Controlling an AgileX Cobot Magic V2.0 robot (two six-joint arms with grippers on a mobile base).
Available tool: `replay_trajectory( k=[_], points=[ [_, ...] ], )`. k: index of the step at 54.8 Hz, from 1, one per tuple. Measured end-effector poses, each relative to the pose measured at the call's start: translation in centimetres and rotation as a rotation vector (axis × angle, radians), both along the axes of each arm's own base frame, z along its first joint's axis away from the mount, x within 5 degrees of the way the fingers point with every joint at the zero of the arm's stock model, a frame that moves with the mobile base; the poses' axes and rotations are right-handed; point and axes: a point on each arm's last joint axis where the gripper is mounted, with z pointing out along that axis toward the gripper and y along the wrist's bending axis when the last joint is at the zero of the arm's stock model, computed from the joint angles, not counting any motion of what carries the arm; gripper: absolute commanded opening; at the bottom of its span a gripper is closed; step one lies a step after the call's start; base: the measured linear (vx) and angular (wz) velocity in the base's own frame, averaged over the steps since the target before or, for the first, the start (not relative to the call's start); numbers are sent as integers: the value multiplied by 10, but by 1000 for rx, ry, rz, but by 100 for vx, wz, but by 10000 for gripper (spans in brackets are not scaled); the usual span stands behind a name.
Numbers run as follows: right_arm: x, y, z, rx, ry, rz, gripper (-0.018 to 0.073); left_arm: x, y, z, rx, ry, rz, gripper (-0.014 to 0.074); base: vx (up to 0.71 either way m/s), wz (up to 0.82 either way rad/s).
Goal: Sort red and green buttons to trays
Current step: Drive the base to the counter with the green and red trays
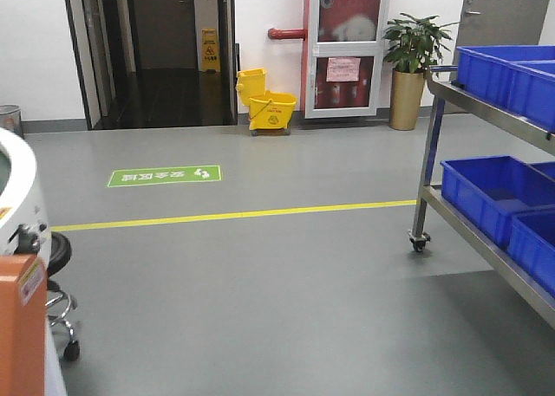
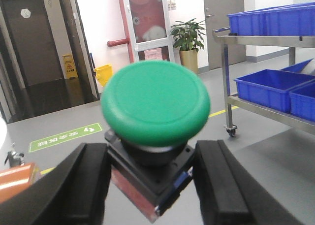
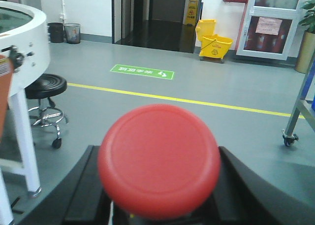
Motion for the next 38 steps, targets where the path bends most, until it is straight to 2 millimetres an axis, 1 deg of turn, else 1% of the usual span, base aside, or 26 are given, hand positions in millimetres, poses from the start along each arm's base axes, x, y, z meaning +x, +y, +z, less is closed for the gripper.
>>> replay_trajectory(
  k=[38],
  points=[
    [0, 0, 0, 0, 0, 0, -8, 0, 0, 0, 0, 0, 0, 0, 64, -6]
  ],
)
